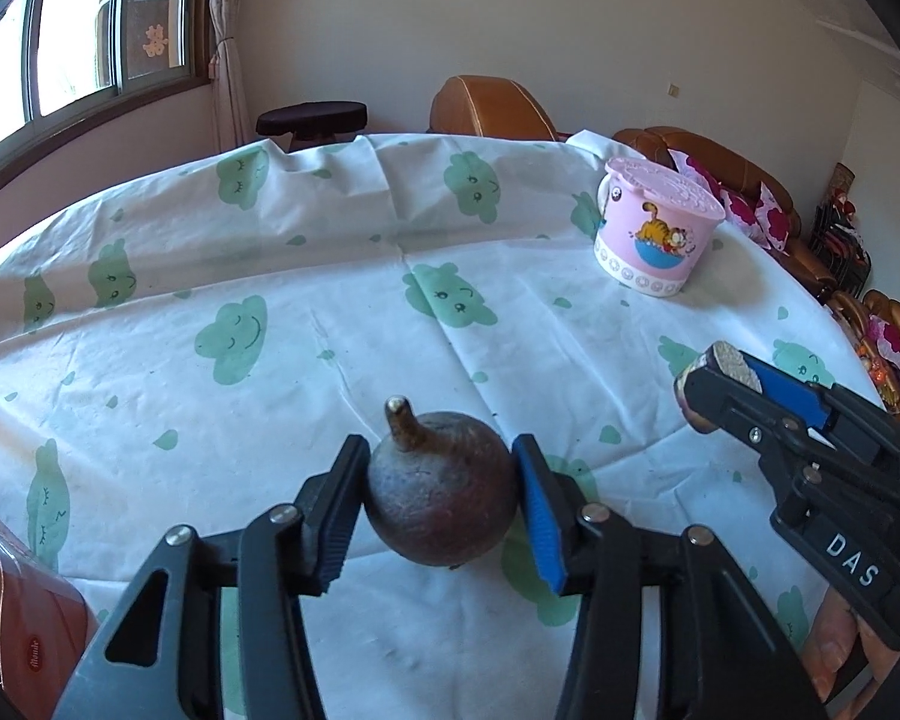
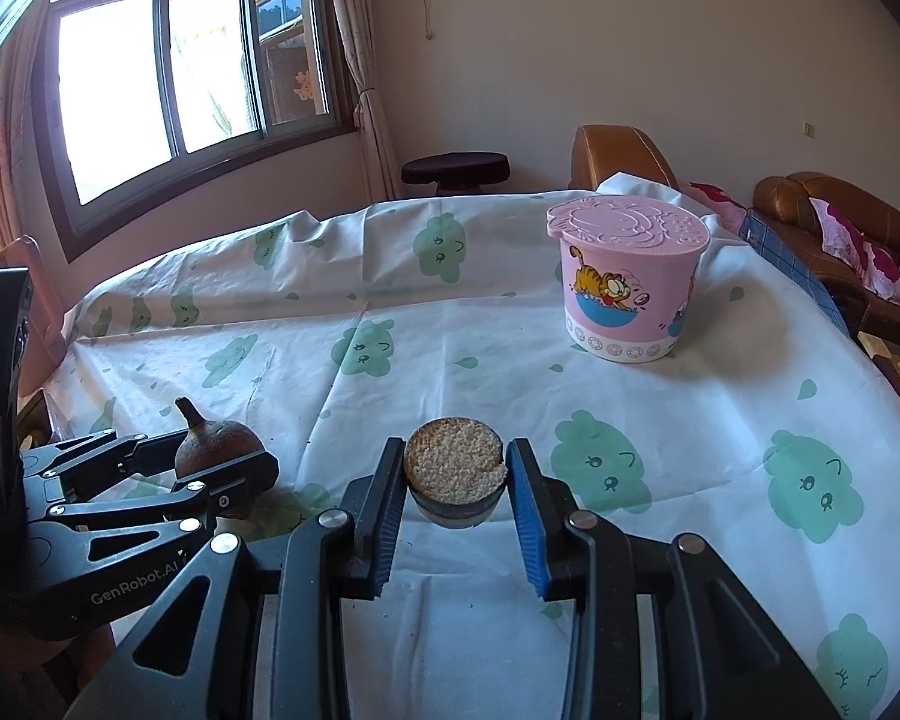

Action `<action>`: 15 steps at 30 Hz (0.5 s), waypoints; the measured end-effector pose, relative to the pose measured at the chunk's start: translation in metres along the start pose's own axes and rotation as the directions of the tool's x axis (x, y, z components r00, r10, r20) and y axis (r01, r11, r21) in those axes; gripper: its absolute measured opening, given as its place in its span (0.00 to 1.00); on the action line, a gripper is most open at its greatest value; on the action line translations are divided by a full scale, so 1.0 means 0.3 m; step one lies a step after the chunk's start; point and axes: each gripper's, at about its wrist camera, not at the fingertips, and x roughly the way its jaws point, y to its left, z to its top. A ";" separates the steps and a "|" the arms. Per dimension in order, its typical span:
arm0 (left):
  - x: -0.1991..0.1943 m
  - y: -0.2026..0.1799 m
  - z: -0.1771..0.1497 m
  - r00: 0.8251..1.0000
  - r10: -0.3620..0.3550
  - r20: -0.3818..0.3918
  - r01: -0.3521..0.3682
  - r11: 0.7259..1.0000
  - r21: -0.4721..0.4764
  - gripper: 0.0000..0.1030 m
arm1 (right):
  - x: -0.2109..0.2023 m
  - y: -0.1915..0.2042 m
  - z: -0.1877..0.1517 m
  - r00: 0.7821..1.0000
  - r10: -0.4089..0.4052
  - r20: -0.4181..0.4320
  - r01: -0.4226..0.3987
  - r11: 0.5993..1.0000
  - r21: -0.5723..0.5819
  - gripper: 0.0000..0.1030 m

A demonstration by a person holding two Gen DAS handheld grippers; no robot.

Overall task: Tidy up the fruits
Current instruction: 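Grasp the brown capped fruit with the left tool while the right tool holds the rice cake, then lift the brown fruit with the left tool while the right tool lifts the rice cake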

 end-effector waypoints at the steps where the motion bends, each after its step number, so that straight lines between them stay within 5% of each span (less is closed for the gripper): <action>1: -0.003 0.000 0.000 1.000 0.003 0.008 -0.003 1.000 0.002 0.49 | -0.004 0.001 -0.001 1.000 0.000 0.006 0.000 1.000 -0.001 0.35; 15: -0.067 -0.025 0.002 0.992 0.045 0.118 -0.050 0.998 0.037 0.49 | -0.053 0.024 -0.003 0.996 0.005 0.087 -0.002 0.999 -0.036 0.35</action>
